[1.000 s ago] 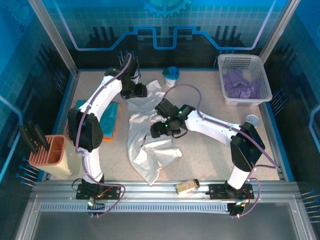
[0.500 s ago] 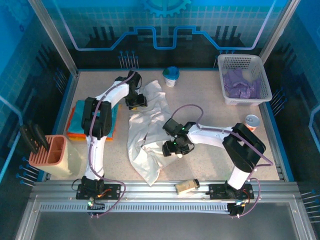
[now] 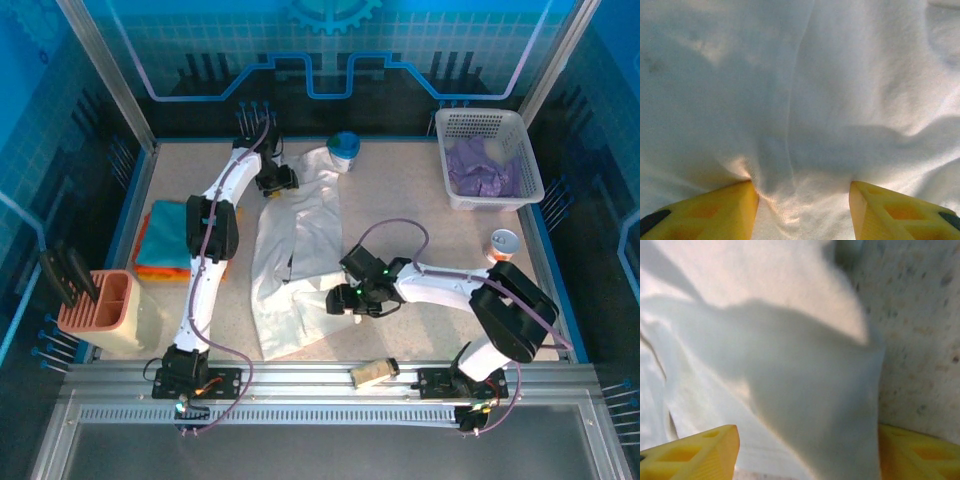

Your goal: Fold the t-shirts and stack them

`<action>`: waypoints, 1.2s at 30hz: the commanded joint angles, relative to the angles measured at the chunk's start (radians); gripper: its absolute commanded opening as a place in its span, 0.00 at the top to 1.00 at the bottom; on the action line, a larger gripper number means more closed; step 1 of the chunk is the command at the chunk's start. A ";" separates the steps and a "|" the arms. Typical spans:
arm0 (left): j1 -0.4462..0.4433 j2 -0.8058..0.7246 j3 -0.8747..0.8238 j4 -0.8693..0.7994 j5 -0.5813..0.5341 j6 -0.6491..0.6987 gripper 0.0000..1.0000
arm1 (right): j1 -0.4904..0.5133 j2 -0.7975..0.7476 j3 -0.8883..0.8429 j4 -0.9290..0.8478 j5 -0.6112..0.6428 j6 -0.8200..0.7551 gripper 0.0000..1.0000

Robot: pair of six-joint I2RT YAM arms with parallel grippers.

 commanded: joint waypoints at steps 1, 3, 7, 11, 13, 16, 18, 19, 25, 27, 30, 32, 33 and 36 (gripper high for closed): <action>0.013 0.043 0.075 -0.070 0.031 -0.008 0.47 | -0.016 -0.063 -0.018 -0.097 -0.054 -0.015 0.20; 0.017 0.012 0.060 -0.066 0.051 -0.005 0.46 | -0.029 -0.105 -0.009 -0.127 -0.031 -0.046 0.12; 0.014 -0.144 -0.079 -0.059 0.074 0.017 0.43 | -0.057 -0.169 -0.014 -0.155 -0.004 -0.104 0.00; 0.010 -0.379 -0.373 0.028 0.098 0.007 0.41 | -0.097 -0.170 -0.041 -0.120 -0.057 -0.118 0.00; 0.001 -0.492 -0.515 0.067 0.083 0.007 0.40 | -0.120 -0.165 -0.076 -0.055 -0.111 -0.099 0.00; -0.020 -0.678 -0.758 0.137 0.039 0.001 0.40 | -0.147 -0.147 -0.129 0.062 -0.179 -0.082 0.08; -0.033 -0.816 -0.950 0.204 0.038 -0.027 0.40 | -0.152 -0.126 -0.118 0.049 -0.170 -0.097 0.23; -0.039 -0.871 -1.027 0.231 0.046 -0.041 0.40 | -0.153 -0.120 -0.111 0.038 -0.169 -0.108 0.27; -0.061 -1.208 -1.481 0.342 0.153 -0.145 0.43 | -0.162 -0.107 -0.086 -0.003 -0.152 -0.170 0.44; -0.076 -1.321 -1.602 0.339 0.172 -0.192 0.44 | -0.164 -0.106 -0.095 -0.008 -0.158 -0.172 0.48; -0.114 -1.459 -1.723 0.271 0.169 -0.244 0.44 | -0.163 -0.112 -0.127 0.005 -0.179 -0.157 0.49; -0.147 -1.537 -1.790 0.232 0.167 -0.284 0.45 | -0.162 -0.113 -0.148 0.027 -0.203 -0.142 0.49; -0.170 -1.580 -1.826 0.225 0.169 -0.322 0.45 | -0.160 -0.111 -0.161 0.043 -0.218 -0.133 0.49; -0.236 -1.684 -1.904 0.223 0.201 -0.436 0.47 | -0.142 -0.103 -0.182 0.089 -0.254 -0.111 0.54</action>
